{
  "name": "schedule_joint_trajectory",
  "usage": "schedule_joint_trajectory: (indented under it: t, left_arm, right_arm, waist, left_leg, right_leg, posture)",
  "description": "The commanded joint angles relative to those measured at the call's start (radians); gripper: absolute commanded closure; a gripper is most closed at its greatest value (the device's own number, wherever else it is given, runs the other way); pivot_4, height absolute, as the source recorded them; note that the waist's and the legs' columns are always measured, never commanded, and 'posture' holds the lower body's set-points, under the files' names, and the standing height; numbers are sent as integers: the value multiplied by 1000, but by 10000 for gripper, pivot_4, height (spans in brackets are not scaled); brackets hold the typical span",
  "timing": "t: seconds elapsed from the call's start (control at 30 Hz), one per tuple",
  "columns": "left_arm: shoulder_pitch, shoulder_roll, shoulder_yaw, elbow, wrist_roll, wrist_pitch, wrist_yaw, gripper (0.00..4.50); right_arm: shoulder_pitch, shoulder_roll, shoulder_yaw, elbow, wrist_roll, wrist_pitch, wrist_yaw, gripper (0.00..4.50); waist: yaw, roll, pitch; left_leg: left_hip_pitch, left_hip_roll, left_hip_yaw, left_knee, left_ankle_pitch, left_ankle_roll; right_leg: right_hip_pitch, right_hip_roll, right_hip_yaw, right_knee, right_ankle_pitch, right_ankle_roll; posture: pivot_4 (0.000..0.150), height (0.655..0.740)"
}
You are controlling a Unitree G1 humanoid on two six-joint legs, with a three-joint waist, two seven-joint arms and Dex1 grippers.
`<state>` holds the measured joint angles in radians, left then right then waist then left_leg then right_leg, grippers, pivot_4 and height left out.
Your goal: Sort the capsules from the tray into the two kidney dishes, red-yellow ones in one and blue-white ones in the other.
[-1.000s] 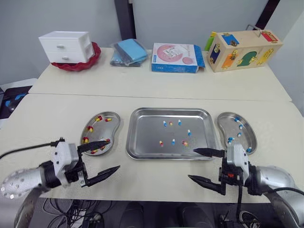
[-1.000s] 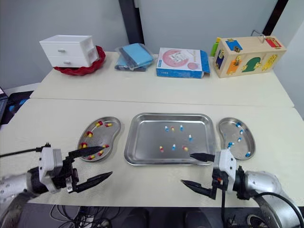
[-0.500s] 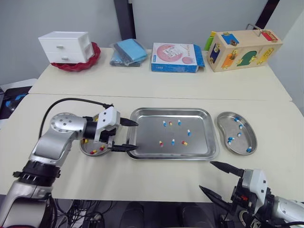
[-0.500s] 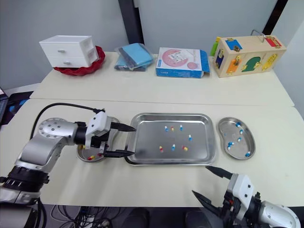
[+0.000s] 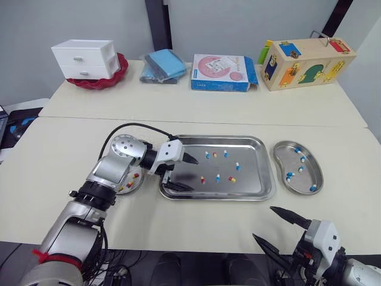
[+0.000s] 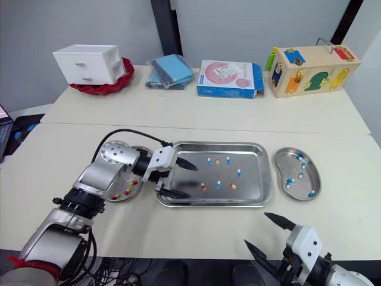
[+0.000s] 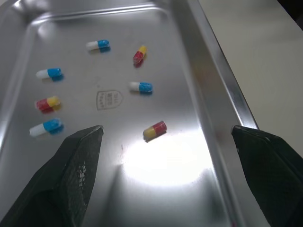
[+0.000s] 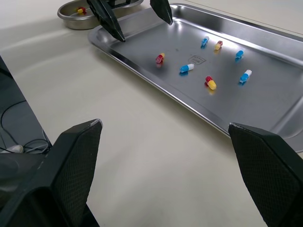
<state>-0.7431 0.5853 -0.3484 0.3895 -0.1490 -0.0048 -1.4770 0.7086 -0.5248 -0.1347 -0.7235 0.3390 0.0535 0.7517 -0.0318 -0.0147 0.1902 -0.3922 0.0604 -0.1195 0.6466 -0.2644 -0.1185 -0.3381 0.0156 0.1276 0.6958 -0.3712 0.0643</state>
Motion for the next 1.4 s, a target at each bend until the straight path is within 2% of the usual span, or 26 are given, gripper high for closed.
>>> schedule_joint_trajectory:
  t: [0.03, 0.2, 0.3, 0.4, 1.1, 1.2, 1.4]
  left_arm:
    - [-40, -30, -23, 72, 42, -69, -27, 0]
    - [-70, -72, -25, 138, 69, -116, -46, 0]
    - [-87, -93, -21, 174, 84, -137, -46, 5112]
    - [-93, -101, -24, 192, 94, -154, -62, 14287]
    - [-140, -147, -35, 331, 189, -260, -71, 14287]
    - [-143, -147, -36, 341, 195, -269, -71, 22761]
    - [-136, -147, -39, 347, 210, -279, -65, 42744]
  right_arm:
    - [10, 17, 3, -39, 4, -5, -31, 278]
    - [10, 25, 13, -42, -12, -2, -54, 278]
    - [1, 19, 30, -53, -21, 11, -66, 0]
    - [-20, 21, 30, -66, -9, 36, -84, 0]
    - [-13, 29, 64, -46, -39, 19, -104, 0]
    - [-15, 29, 60, -49, -28, 24, -108, 0]
    - [-13, 30, 61, -51, -23, 24, -108, 0]
  waist:
    - [0, 0, 0]
    - [-1, 0, 0]
    - [-1, 0, 0]
    - [-2, 0, 0]
    - [-1, 0, 0]
    - [-1, 0, 0]
    - [-1, 0, 0]
  left_leg:
    - [0, 0, 0, 0, 0, 0]
    - [0, 0, -1, 0, 0, 0]
    - [0, 0, -1, 0, 0, 0]
    - [0, 0, -1, 0, 0, 1]
    - [0, -1, -3, 0, 1, 1]
    - [0, -1, -3, 0, 1, 1]
    - [0, -1, -3, 0, 1, 1]
  right_leg:
    - [0, 0, 0, 0, 0, 0]
    - [0, 0, -1, 0, 0, 0]
    - [0, 0, -1, 0, 0, 0]
    - [0, 0, -1, 0, 0, 0]
    - [1, 0, -2, 1, 0, 0]
    - [1, 0, -2, 1, 0, 0]
    - [1, 0, -3, 1, 0, 0]
  posture:
    - [1500, 7400]
    - [1500, 7400]
    - [1500, 7400]
    - [1500, 7400]
    - [1500, 7400]
    - [1500, 7400]
    - [1500, 7400]
